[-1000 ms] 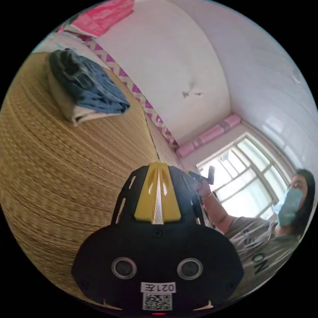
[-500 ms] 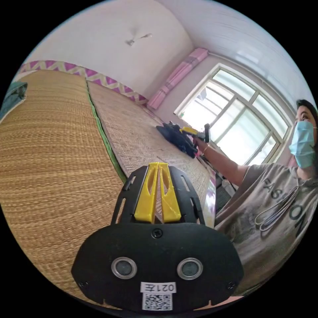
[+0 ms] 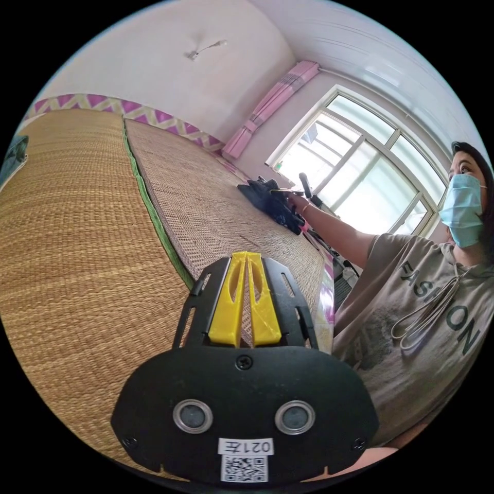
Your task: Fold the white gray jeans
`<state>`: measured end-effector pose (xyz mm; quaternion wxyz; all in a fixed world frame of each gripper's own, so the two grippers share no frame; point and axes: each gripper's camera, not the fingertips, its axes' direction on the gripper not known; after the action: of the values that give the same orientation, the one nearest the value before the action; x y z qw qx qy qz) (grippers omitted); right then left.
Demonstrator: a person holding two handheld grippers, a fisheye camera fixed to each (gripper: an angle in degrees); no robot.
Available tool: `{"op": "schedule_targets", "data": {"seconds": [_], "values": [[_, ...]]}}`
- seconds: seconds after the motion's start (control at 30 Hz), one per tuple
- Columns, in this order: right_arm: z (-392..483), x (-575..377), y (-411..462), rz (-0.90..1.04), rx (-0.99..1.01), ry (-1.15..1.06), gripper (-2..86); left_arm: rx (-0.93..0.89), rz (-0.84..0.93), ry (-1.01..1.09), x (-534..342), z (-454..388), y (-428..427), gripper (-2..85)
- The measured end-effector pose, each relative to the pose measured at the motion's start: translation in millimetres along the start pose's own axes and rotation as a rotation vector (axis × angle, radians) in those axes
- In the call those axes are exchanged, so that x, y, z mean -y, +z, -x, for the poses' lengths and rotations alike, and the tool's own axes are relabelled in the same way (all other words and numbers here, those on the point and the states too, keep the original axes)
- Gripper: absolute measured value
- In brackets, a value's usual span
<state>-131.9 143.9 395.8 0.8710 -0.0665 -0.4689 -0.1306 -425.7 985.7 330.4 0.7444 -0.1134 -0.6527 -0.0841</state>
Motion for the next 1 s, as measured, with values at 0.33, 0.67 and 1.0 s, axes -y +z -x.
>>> {"op": "schedule_targets", "data": {"seconds": [0.33, 0.67, 1.0], "values": [[-62, -4, 10, -0.041, 0.060, -0.004, 11.8, -0.011, -0.006, -0.014, 22, 16, -12, -0.9], [-183, -20, 29, -0.121, 0.471, 0.264, 11.4, -0.020, -0.007, -0.021, 34, 38, -29, -1.0], [-207, -13, 37, -0.094, 0.472, 0.181, 11.6, -0.021, -0.004, -0.026, 39, 64, -53, -1.0]]}}
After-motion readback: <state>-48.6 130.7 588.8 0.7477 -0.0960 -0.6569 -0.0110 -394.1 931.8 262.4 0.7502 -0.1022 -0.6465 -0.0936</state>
